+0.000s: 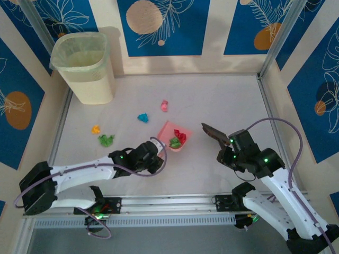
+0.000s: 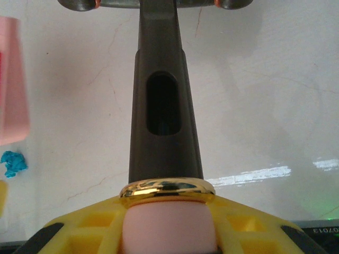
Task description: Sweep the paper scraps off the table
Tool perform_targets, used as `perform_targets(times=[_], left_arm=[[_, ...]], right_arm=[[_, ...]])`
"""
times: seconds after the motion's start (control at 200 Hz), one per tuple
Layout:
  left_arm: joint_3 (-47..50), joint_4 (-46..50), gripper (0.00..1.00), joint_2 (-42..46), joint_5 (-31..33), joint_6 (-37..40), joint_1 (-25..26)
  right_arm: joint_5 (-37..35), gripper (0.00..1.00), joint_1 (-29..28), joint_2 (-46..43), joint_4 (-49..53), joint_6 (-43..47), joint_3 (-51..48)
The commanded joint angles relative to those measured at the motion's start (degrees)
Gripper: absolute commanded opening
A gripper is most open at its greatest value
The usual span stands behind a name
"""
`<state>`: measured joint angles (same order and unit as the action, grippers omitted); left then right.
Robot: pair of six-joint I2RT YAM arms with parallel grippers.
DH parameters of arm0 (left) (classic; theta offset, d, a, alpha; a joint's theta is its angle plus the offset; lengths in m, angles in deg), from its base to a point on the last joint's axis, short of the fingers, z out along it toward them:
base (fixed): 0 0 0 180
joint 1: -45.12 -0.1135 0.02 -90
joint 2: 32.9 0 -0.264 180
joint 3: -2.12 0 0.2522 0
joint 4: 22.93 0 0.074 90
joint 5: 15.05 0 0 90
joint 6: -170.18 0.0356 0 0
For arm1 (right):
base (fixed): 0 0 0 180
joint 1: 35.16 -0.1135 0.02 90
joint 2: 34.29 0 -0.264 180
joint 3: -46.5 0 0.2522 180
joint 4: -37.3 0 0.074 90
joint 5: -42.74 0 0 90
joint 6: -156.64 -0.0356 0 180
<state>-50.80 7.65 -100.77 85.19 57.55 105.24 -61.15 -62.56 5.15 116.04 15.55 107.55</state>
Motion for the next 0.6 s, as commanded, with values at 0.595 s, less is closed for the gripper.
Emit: perform_targets(times=[0.595], left_arm=[[-40.8,43.5,0.00,0.2,7.9,-5.7,-12.1]], right_arm=[[6.1,0.00,-5.5,5.8,-17.0,5.1,-7.0]])
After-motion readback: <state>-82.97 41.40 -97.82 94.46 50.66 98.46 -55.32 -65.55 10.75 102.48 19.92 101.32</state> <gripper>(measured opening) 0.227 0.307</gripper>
